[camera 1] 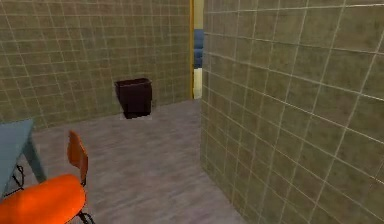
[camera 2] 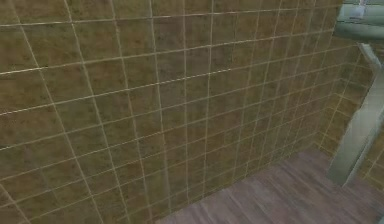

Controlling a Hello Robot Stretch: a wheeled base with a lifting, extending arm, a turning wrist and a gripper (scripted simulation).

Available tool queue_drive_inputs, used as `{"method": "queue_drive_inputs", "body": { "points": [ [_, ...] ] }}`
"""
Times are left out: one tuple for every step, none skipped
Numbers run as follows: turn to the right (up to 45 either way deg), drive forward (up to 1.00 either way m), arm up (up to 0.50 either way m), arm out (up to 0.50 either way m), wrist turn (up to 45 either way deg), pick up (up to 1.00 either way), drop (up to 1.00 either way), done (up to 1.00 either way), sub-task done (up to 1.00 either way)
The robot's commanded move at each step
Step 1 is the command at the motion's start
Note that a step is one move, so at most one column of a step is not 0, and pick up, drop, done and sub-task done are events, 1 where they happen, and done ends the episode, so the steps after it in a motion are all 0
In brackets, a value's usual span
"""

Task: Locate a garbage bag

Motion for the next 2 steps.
{"method": "queue_drive_inputs", "body": {
  "points": [
    [0.0, 0.85, 0.0, 0.0, 0.0, 0.0, 0.0, 0.0, 0.0],
    [-27.0, 0.0, 0.0, 0.0, 0.0, 0.0, 0.0, 0.0, 0.0]
  ]
}}
